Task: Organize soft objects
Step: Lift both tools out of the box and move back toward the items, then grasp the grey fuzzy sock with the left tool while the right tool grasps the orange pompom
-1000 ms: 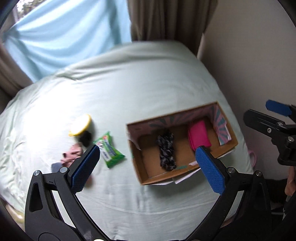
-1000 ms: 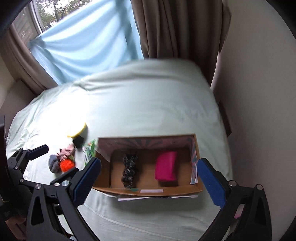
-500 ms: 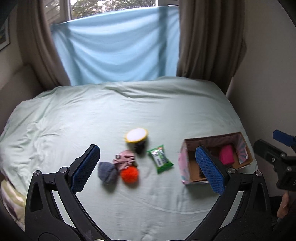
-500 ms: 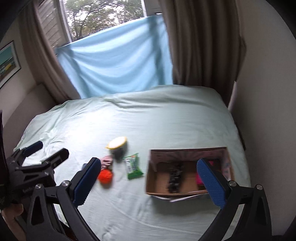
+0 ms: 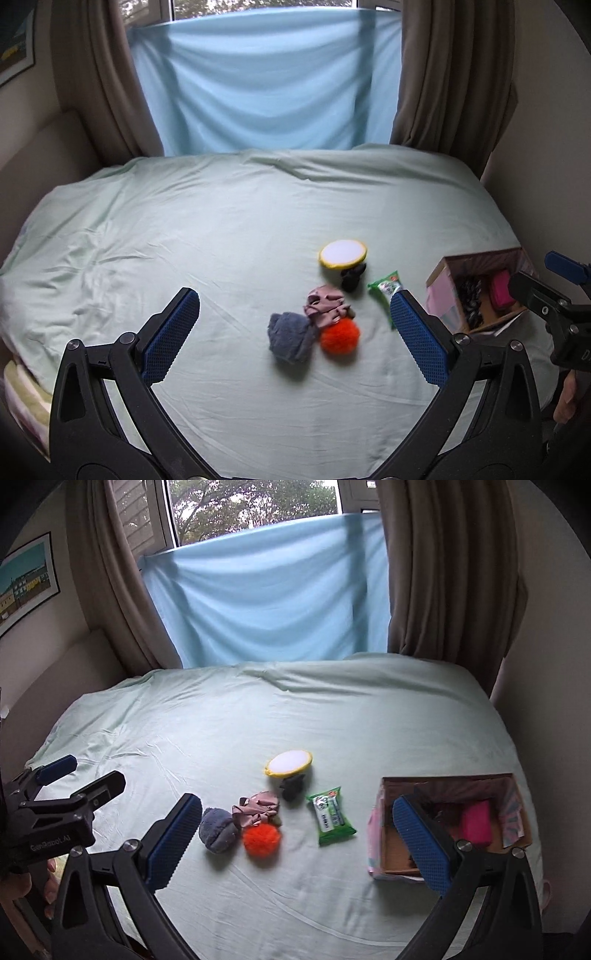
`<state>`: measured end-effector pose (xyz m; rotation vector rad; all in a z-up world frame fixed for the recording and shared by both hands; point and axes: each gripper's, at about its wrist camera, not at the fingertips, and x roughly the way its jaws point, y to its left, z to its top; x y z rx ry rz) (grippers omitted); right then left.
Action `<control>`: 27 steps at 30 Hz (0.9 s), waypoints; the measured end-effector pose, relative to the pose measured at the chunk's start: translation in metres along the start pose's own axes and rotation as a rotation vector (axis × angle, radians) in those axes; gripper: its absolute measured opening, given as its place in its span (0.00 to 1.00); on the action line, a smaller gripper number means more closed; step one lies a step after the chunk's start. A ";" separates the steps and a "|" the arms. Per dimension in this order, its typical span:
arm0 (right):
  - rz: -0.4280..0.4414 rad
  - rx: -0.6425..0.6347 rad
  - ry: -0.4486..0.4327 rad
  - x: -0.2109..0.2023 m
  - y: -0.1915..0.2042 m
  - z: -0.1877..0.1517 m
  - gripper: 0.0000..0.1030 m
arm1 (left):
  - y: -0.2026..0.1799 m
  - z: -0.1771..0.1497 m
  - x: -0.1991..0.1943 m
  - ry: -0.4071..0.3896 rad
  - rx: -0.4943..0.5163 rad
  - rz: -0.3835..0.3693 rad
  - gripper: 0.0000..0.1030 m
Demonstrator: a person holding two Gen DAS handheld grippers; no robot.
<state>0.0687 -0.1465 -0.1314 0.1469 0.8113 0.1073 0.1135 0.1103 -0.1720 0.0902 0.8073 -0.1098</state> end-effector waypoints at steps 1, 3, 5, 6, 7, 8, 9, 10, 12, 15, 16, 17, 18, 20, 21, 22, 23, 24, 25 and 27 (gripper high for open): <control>0.002 0.002 0.006 0.011 0.007 -0.004 1.00 | 0.005 -0.006 0.011 0.009 0.005 -0.007 1.00; 0.002 0.009 0.020 0.034 0.016 -0.015 1.00 | 0.016 -0.019 0.035 0.027 0.018 -0.020 1.00; 0.003 0.023 0.037 0.060 0.024 -0.027 1.00 | 0.024 -0.032 0.060 0.036 0.029 -0.033 1.00; 0.004 0.027 0.041 0.069 0.027 -0.030 1.00 | 0.028 -0.038 0.070 0.041 0.035 -0.043 1.00; 0.003 0.031 0.048 0.080 0.030 -0.036 1.00 | 0.031 -0.044 0.080 0.045 0.040 -0.051 1.00; 0.002 0.035 0.056 0.094 0.034 -0.042 1.00 | 0.035 -0.051 0.092 0.047 0.046 -0.061 1.00; 0.003 0.036 0.061 0.104 0.036 -0.048 1.00 | 0.037 -0.056 0.102 0.050 0.052 -0.070 1.00; 0.000 0.035 0.068 0.115 0.038 -0.054 1.00 | 0.040 -0.062 0.113 0.055 0.059 -0.082 1.00; -0.006 0.037 0.084 0.141 0.042 -0.068 1.00 | 0.043 -0.074 0.136 0.066 0.081 -0.103 1.00; -0.007 0.058 0.120 0.181 0.043 -0.093 1.00 | 0.044 -0.089 0.170 0.082 0.119 -0.135 1.00; -0.007 0.066 0.129 0.189 0.043 -0.098 1.00 | 0.043 -0.094 0.181 0.087 0.131 -0.145 1.00; -0.006 0.077 0.138 0.200 0.042 -0.105 1.00 | 0.042 -0.099 0.191 0.091 0.144 -0.155 1.00; 0.000 0.091 0.148 0.211 0.042 -0.112 0.99 | 0.041 -0.105 0.202 0.096 0.160 -0.164 0.99; 0.008 0.103 0.160 0.228 0.042 -0.119 0.95 | 0.037 -0.116 0.222 0.109 0.187 -0.180 0.99; 0.009 0.108 0.169 0.236 0.042 -0.122 0.93 | 0.035 -0.120 0.230 0.116 0.195 -0.188 0.98; 0.008 0.114 0.176 0.244 0.042 -0.125 0.92 | 0.033 -0.123 0.237 0.127 0.201 -0.197 0.97; 0.013 0.127 0.184 0.253 0.041 -0.128 0.92 | 0.032 -0.126 0.245 0.139 0.207 -0.204 0.97; 0.018 0.140 0.190 0.259 0.041 -0.130 0.92 | 0.030 -0.129 0.252 0.149 0.211 -0.211 0.97; 0.023 0.153 0.197 0.265 0.040 -0.132 0.92 | 0.029 -0.130 0.259 0.158 0.216 -0.221 0.97; 0.028 0.171 0.206 0.275 0.040 -0.135 0.89 | 0.025 -0.131 0.267 0.165 0.223 -0.250 0.97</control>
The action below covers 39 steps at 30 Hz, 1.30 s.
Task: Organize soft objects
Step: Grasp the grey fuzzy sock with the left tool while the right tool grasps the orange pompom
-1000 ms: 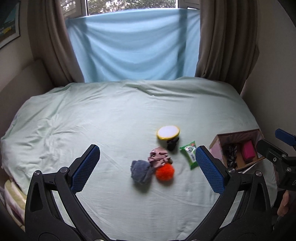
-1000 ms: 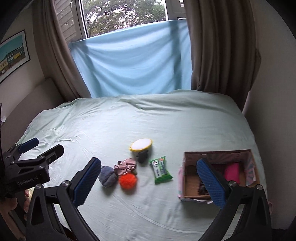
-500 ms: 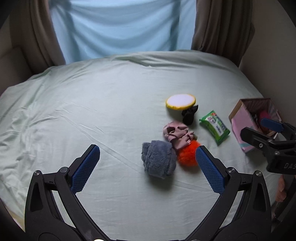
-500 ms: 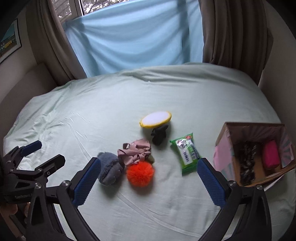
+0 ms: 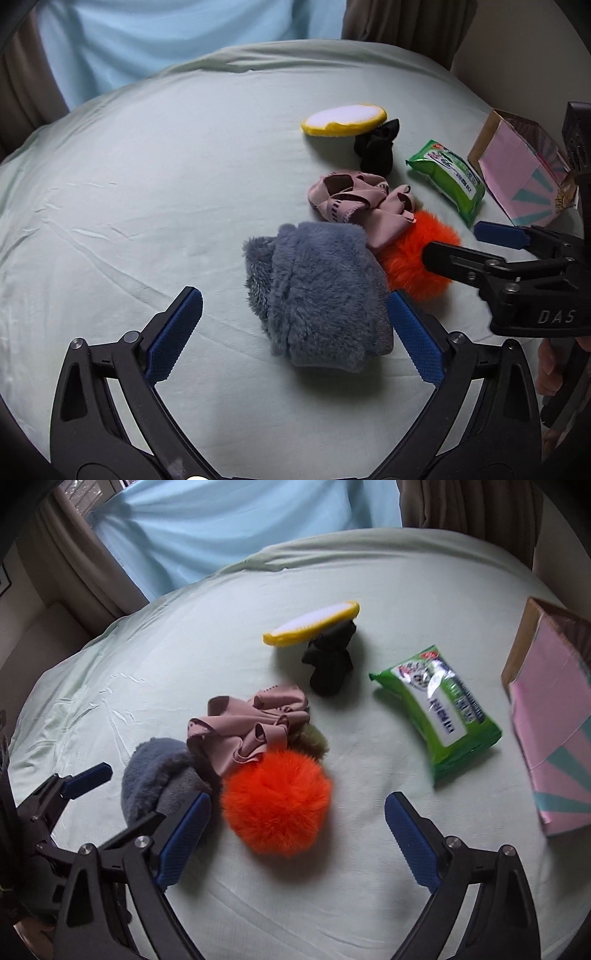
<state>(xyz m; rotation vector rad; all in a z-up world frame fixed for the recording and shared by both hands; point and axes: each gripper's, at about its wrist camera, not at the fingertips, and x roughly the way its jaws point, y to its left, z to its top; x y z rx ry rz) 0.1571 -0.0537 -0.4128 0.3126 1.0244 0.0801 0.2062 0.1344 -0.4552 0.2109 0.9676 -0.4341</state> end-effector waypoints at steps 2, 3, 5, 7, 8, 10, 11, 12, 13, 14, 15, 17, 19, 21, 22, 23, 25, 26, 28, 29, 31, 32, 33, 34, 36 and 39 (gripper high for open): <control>0.010 0.016 0.010 0.009 0.000 0.001 0.88 | -0.003 0.002 0.006 0.001 0.016 -0.021 0.97; 0.016 0.023 0.013 0.012 0.000 0.001 0.88 | -0.006 0.002 0.009 0.003 0.030 -0.030 0.97; 0.030 0.032 0.021 0.019 0.002 0.002 0.83 | -0.012 0.003 0.015 0.009 0.061 -0.038 0.96; 0.036 0.031 0.037 0.026 0.005 0.002 0.76 | -0.016 0.004 0.018 0.013 0.076 -0.046 0.93; 0.037 0.033 0.041 0.028 0.006 0.002 0.73 | -0.018 0.005 0.020 0.018 0.079 -0.051 0.92; 0.041 0.049 0.050 0.032 0.004 0.002 0.70 | -0.019 0.006 0.022 0.024 0.075 -0.067 0.87; 0.044 0.062 0.053 0.034 0.001 0.002 0.70 | -0.019 0.007 0.023 0.028 0.073 -0.077 0.85; 0.045 0.068 0.055 0.036 0.000 0.002 0.69 | -0.020 0.007 0.024 0.032 0.076 -0.086 0.82; 0.046 0.073 0.059 0.037 -0.001 0.002 0.66 | -0.022 0.007 0.025 0.037 0.082 -0.091 0.78; 0.051 0.077 0.063 0.039 -0.002 0.002 0.64 | -0.024 0.007 0.027 0.041 0.091 -0.088 0.77; 0.055 0.079 0.068 0.040 -0.003 0.002 0.61 | -0.026 0.007 0.027 0.041 0.104 -0.080 0.76; 0.058 0.082 0.071 0.043 -0.003 0.001 0.58 | -0.029 0.006 0.027 0.038 0.118 -0.075 0.74; 0.060 0.083 0.067 0.042 -0.003 0.001 0.54 | -0.028 0.006 0.027 0.041 0.115 -0.075 0.71; 0.067 0.084 0.065 0.040 -0.003 0.000 0.48 | -0.028 0.007 0.026 0.046 0.116 -0.070 0.70; 0.071 0.083 0.066 0.040 -0.003 0.000 0.44 | -0.029 0.007 0.026 0.048 0.118 -0.068 0.68; 0.074 0.081 0.066 0.041 -0.002 0.000 0.42 | -0.029 0.006 0.025 0.048 0.122 -0.064 0.67; 0.074 0.075 0.069 0.041 -0.001 -0.001 0.36 | -0.030 0.005 0.022 0.047 0.125 -0.059 0.63; 0.072 0.073 0.071 0.042 0.000 0.000 0.36 | -0.029 0.005 0.021 0.046 0.123 -0.057 0.62; 0.066 0.067 0.075 0.042 0.002 0.001 0.35 | -0.028 0.005 0.018 0.047 0.109 -0.058 0.58; 0.068 0.067 0.073 0.041 0.003 0.002 0.35 | -0.027 0.005 0.017 0.048 0.102 -0.058 0.57; 0.063 0.061 0.068 0.036 0.003 0.002 0.34 | -0.025 0.006 0.014 0.049 0.087 -0.058 0.55; 0.062 0.058 0.064 0.033 0.003 0.003 0.34 | -0.025 0.006 0.012 0.049 0.080 -0.057 0.54; 0.062 0.056 0.060 0.030 0.003 0.004 0.34 | -0.025 0.007 0.010 0.048 0.076 -0.055 0.54; 0.063 0.055 0.057 0.027 0.003 0.005 0.34 | -0.025 0.007 0.007 0.047 0.074 -0.053 0.53; 0.063 0.053 0.053 0.020 0.003 0.007 0.34 | -0.026 0.008 0.000 0.041 0.069 -0.048 0.53; 0.063 0.050 0.046 0.008 0.003 0.011 0.34 | -0.025 0.011 -0.016 0.027 0.051 -0.042 0.53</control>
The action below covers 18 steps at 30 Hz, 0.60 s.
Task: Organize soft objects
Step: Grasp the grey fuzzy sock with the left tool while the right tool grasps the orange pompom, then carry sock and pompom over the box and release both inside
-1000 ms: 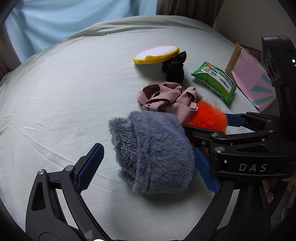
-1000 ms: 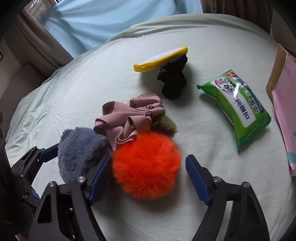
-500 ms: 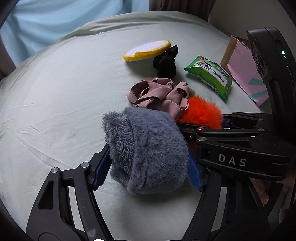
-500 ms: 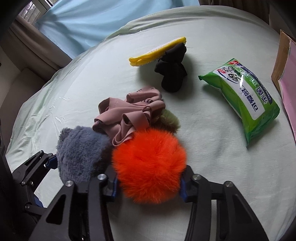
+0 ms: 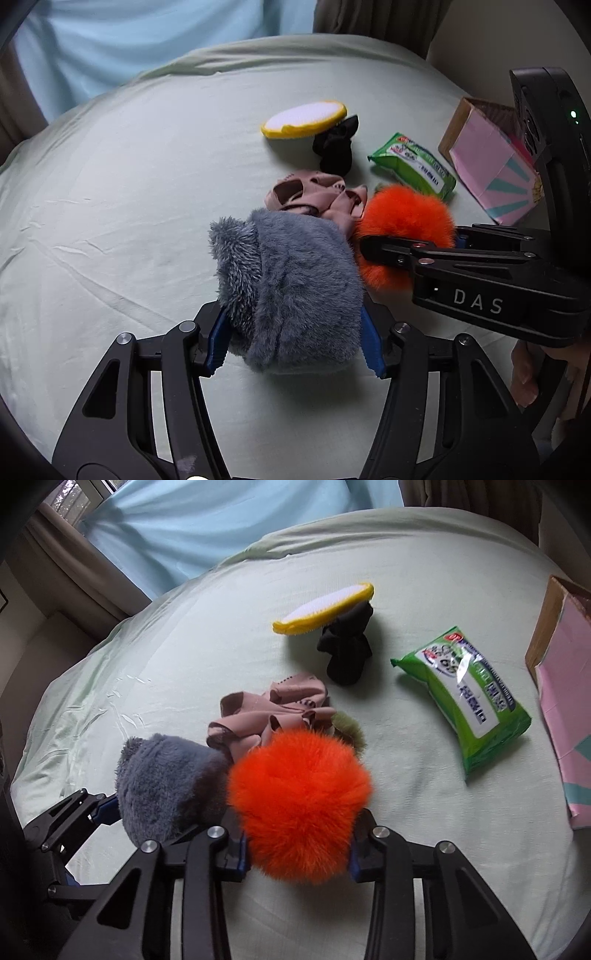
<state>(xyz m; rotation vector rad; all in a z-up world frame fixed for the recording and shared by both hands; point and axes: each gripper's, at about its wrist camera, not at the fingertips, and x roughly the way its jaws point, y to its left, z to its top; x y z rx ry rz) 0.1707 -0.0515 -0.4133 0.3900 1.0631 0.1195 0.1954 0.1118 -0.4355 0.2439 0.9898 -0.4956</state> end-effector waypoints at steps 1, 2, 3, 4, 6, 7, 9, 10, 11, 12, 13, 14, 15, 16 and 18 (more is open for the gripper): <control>0.001 -0.002 -0.004 -0.005 0.001 0.001 0.34 | 0.000 0.001 -0.005 -0.004 -0.005 0.004 0.53; 0.003 -0.005 -0.007 -0.011 0.002 0.003 0.34 | 0.000 0.003 -0.012 -0.010 -0.011 0.010 0.53; 0.005 -0.009 -0.013 -0.017 0.003 0.004 0.34 | -0.001 0.004 -0.018 -0.014 -0.017 0.016 0.53; 0.007 -0.014 -0.019 -0.025 0.005 0.006 0.34 | -0.001 0.006 -0.024 -0.020 -0.023 0.021 0.53; 0.012 -0.025 -0.031 -0.040 0.008 0.009 0.34 | -0.003 0.010 -0.039 -0.033 -0.038 0.032 0.53; 0.013 -0.030 -0.036 -0.046 0.010 0.011 0.34 | -0.004 0.012 -0.047 -0.038 -0.046 0.038 0.53; 0.019 -0.046 -0.052 -0.067 0.015 0.016 0.34 | -0.006 0.019 -0.064 -0.050 -0.068 0.052 0.53; 0.022 -0.052 -0.060 -0.078 0.018 0.019 0.34 | -0.007 0.022 -0.072 -0.053 -0.079 0.057 0.53; 0.026 -0.057 -0.067 -0.089 0.020 0.020 0.34 | -0.008 0.027 -0.083 -0.060 -0.095 0.063 0.53; 0.030 -0.062 -0.073 -0.099 0.023 0.024 0.34 | -0.010 0.031 -0.093 -0.066 -0.108 0.069 0.53; 0.034 -0.068 -0.080 -0.110 0.025 0.026 0.34 | -0.012 0.035 -0.104 -0.074 -0.121 0.075 0.53; 0.034 -0.078 -0.092 -0.124 0.027 0.030 0.34 | -0.015 0.041 -0.116 -0.085 -0.135 0.081 0.53; 0.035 -0.088 -0.103 -0.138 0.030 0.033 0.34 | -0.018 0.046 -0.127 -0.095 -0.144 0.087 0.53; 0.038 -0.097 -0.112 -0.151 0.031 0.036 0.34 | -0.021 0.051 -0.137 -0.104 -0.153 0.094 0.53; 0.040 -0.117 -0.138 -0.180 0.034 0.043 0.34 | -0.030 0.062 -0.161 -0.126 -0.174 0.107 0.53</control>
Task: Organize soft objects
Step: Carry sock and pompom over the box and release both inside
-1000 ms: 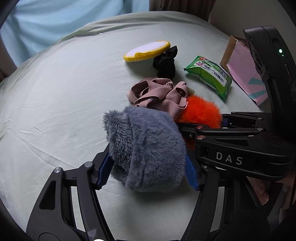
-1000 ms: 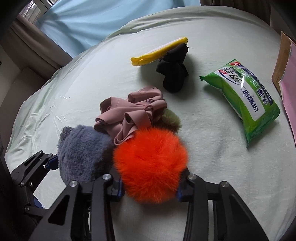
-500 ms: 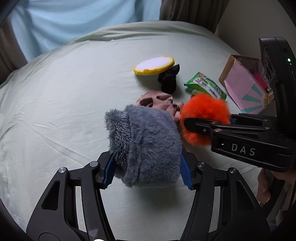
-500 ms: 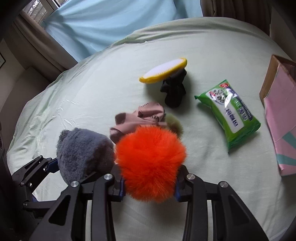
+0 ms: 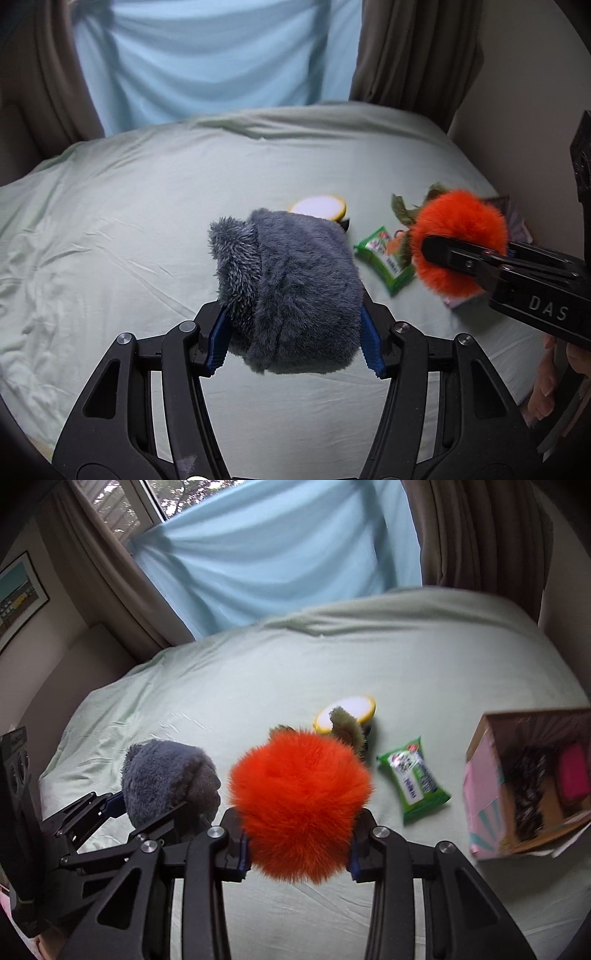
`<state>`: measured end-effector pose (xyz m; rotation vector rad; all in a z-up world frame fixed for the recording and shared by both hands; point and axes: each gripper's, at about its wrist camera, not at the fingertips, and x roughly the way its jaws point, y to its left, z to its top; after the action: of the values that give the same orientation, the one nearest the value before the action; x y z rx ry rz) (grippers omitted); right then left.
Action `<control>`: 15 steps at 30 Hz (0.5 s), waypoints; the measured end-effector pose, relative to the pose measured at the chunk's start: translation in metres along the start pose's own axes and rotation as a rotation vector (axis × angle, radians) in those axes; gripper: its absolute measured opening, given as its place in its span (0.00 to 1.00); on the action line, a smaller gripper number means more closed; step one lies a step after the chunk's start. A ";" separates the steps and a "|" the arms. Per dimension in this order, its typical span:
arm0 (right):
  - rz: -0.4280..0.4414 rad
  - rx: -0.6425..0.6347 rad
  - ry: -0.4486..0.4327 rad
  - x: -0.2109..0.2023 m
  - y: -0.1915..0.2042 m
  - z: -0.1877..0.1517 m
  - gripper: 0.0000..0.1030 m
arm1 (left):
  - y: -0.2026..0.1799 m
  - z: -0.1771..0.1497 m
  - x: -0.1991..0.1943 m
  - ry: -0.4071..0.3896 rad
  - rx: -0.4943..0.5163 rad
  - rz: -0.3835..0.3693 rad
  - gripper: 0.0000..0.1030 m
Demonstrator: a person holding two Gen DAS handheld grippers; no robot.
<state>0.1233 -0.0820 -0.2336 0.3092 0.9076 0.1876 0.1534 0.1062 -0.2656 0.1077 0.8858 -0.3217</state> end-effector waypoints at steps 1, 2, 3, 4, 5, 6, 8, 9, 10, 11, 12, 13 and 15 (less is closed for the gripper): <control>0.001 -0.012 -0.014 -0.016 0.000 0.006 0.34 | -0.006 0.006 -0.011 -0.012 -0.009 0.004 0.53; 0.001 -0.021 -0.023 -0.028 0.000 0.012 0.34 | -0.012 0.012 -0.021 -0.022 -0.015 0.009 0.53; 0.000 -0.027 -0.032 -0.039 -0.001 0.015 0.34 | -0.019 0.017 -0.030 -0.031 -0.019 0.012 0.53; 0.000 -0.034 -0.043 -0.054 -0.004 0.020 0.34 | -0.025 0.022 -0.039 -0.039 -0.023 0.014 0.53; 0.000 -0.037 -0.052 -0.065 -0.007 0.024 0.34 | -0.033 0.027 -0.047 -0.050 -0.025 0.015 0.53; -0.001 -0.040 -0.060 -0.076 -0.011 0.027 0.34 | -0.042 0.032 -0.056 -0.063 -0.026 0.015 0.53; -0.012 -0.049 -0.080 -0.100 -0.022 0.033 0.34 | -0.060 0.040 -0.068 -0.082 -0.025 0.014 0.53; -0.017 -0.051 -0.087 -0.110 -0.027 0.034 0.34 | -0.070 0.046 -0.071 -0.091 -0.026 0.013 0.53; -0.022 -0.051 -0.094 -0.120 -0.034 0.036 0.34 | -0.080 0.051 -0.075 -0.098 -0.028 0.008 0.53; -0.030 -0.049 -0.103 -0.132 -0.043 0.039 0.34 | -0.091 0.055 -0.077 -0.105 -0.031 0.003 0.53; -0.038 -0.047 -0.110 -0.141 -0.053 0.041 0.34 | -0.101 0.057 -0.081 -0.112 -0.033 -0.003 0.53; -0.045 -0.045 -0.114 -0.145 -0.059 0.042 0.34 | -0.112 0.061 -0.083 -0.119 -0.033 -0.010 0.53; -0.065 -0.037 -0.126 -0.163 -0.081 0.045 0.34 | -0.137 0.070 -0.085 -0.133 -0.025 -0.025 0.53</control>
<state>0.0636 -0.2139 -0.1143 0.2534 0.7873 0.1232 0.1116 -0.0193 -0.1498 0.0515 0.7592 -0.3374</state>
